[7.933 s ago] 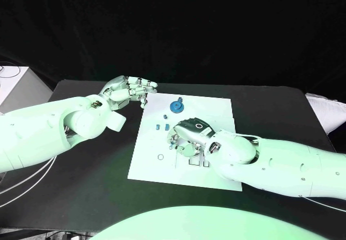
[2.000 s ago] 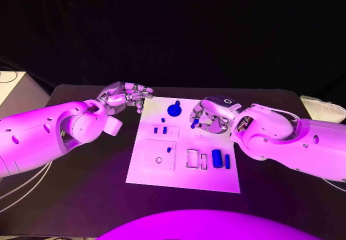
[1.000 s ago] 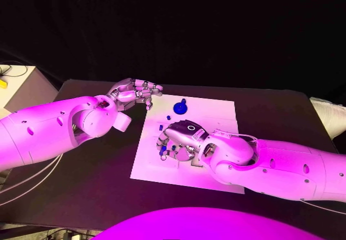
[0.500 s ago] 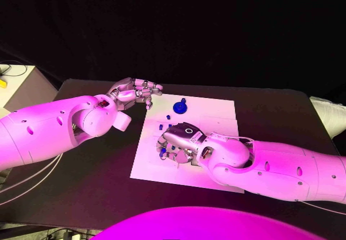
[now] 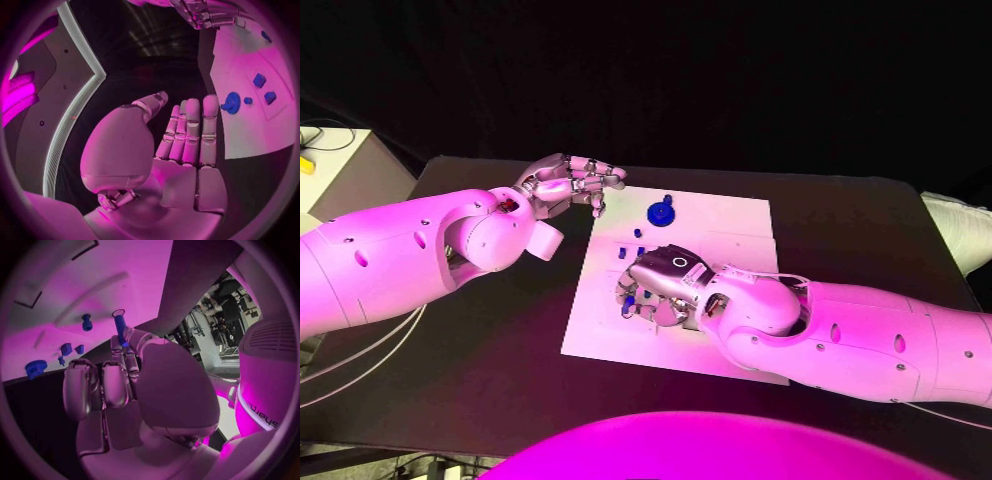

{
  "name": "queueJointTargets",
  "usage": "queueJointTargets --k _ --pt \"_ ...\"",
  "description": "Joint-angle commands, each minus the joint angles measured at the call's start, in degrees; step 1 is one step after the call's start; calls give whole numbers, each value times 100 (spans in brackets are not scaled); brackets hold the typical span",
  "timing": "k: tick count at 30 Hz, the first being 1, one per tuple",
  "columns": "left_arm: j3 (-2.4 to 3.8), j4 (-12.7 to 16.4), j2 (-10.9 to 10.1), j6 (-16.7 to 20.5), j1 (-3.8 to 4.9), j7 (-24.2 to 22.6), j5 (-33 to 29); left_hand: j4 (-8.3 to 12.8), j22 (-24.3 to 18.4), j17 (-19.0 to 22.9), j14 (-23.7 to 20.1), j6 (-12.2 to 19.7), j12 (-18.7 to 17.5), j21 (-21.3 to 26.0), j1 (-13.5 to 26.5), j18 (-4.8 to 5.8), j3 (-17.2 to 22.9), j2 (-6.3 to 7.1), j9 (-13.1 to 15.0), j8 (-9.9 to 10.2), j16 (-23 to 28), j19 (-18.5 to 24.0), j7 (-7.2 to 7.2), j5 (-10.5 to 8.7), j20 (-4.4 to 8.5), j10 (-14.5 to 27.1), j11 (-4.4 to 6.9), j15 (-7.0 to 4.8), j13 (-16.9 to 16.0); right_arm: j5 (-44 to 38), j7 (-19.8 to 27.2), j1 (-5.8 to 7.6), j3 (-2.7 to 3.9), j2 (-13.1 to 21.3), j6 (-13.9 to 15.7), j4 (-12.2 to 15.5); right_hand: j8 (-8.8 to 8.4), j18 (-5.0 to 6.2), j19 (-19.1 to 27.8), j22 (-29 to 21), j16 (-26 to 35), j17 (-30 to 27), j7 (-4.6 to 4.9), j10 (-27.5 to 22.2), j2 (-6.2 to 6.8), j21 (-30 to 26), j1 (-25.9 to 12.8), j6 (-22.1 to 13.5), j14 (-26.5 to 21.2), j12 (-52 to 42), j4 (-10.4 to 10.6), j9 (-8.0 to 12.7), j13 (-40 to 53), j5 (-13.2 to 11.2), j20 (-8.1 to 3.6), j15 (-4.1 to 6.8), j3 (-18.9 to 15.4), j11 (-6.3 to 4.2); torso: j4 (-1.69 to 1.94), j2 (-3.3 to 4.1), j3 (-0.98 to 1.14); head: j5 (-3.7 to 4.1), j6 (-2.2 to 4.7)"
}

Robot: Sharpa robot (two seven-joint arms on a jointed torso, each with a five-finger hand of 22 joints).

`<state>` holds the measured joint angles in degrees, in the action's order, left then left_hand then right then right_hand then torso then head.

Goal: Assemble the parts on the task board

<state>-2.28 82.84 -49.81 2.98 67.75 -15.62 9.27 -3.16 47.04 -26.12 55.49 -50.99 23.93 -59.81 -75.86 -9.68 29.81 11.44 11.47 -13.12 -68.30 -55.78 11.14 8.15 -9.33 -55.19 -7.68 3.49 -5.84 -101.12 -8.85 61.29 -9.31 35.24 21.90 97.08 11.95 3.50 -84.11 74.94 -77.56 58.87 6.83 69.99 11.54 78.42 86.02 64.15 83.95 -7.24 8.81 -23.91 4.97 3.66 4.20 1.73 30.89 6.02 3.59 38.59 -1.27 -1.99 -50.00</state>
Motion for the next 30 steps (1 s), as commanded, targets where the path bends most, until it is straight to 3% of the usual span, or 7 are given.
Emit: queueJointTargets --k 1,30 --pt "3 6 5 -48 0 -15 -41 -27 -3 -5 -7 34 31 26 -21 -40 -9 -27 -5 0 -40 45 -7 2 12 39 13 19 -6 -78 36 -9 -2 5 -99 3 32 -42 -77 322 -9 4 8 375 -61 -24 21 -39 47 -4 -4 -9 5 21 -19 3 24 -323 1 -4 -2 -1 0" --pt "3 8 -7 -47 0 0 -39 -27 -3 -5 -7 34 31 26 -21 -40 -9 -27 -5 0 -40 45 -7 2 12 39 13 19 -6 -166 -63 -86 -19 -57 -286 -119 26 -28 -51 276 17 -56 13 370 -20 -78 -97 -71 32 48 -39 -23 18 11 -9 -6 75 -311 -1 -5 -2 -9 0"
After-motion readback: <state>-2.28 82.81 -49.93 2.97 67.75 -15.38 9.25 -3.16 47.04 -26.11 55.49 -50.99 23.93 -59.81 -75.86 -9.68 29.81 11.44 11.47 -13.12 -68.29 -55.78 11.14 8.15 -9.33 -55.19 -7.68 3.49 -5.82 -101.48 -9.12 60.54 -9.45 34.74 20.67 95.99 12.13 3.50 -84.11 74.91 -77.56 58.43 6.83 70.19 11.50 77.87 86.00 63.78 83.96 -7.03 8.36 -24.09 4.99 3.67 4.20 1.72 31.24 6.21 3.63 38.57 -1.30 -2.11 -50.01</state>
